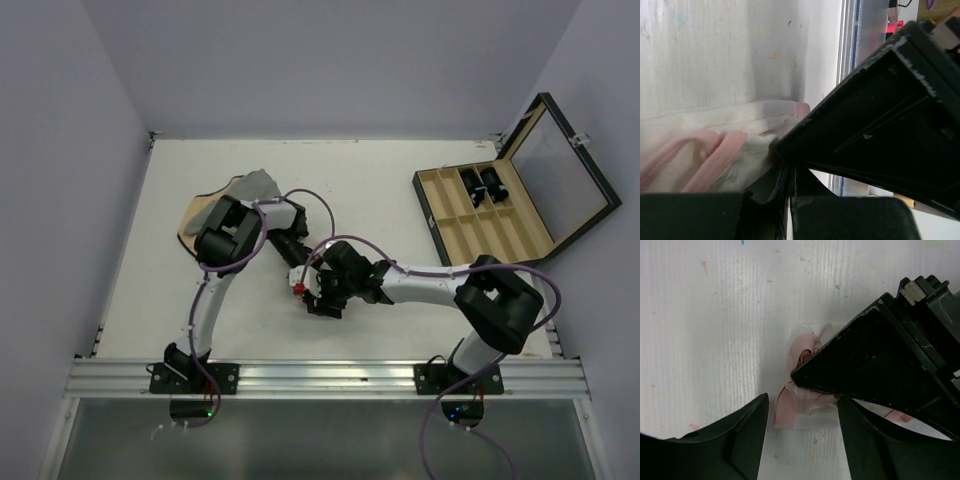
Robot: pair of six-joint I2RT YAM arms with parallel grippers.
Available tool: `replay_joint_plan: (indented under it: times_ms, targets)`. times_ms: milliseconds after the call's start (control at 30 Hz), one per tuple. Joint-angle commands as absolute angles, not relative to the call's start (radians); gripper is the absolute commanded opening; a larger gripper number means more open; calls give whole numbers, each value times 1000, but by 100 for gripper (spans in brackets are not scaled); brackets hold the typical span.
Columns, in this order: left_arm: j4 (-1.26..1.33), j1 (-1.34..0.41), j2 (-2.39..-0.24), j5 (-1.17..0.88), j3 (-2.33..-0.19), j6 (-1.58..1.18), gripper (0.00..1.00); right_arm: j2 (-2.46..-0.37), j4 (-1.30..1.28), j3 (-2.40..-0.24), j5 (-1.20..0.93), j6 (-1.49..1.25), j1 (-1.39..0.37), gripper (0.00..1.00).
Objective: Roll the underwear
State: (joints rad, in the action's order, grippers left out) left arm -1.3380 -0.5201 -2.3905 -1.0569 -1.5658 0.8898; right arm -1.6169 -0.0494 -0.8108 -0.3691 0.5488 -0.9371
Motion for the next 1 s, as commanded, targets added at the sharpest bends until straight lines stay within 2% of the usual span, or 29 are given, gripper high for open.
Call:
replay_joint_plan:
  times_ms: [0, 133, 233, 267, 367, 400, 567, 767, 967]
  targets:
    - [-1150, -492, -2459, -824, -1537, 973, 0, -1657, 60, -824, -405, 551, -951, 59]
    - [-1146, -476, -2460, -833, -1534, 974, 0, -1713, 86, -819, -408, 549, -959, 45]
    - [-1140, -465, -2450, -842, -1526, 969, 1, -1744, 107, -810, -411, 545, -962, 28]
    - [-1137, -459, -2445, -844, -1522, 968, 3, -1746, 116, -799, -413, 540, -960, 17]
    - [-1082, -451, -2393, -853, -1481, 948, 14, -1746, 126, -799, -461, 520, -962, 0]
    - [-1066, -446, -2346, -857, -1467, 924, 31, -1750, 115, -802, -474, 517, -957, 0]
    - [-1010, -396, -2148, -931, -1401, 891, 51, -1815, 55, -873, -609, 457, -924, 0]
    - [-854, -249, -1826, -994, -1309, 743, 55, -1954, 29, -988, -819, 274, -827, 0]
    - [-680, -158, -1488, -848, -1039, 811, 55, -2097, 69, -1075, -997, 59, -743, 0]
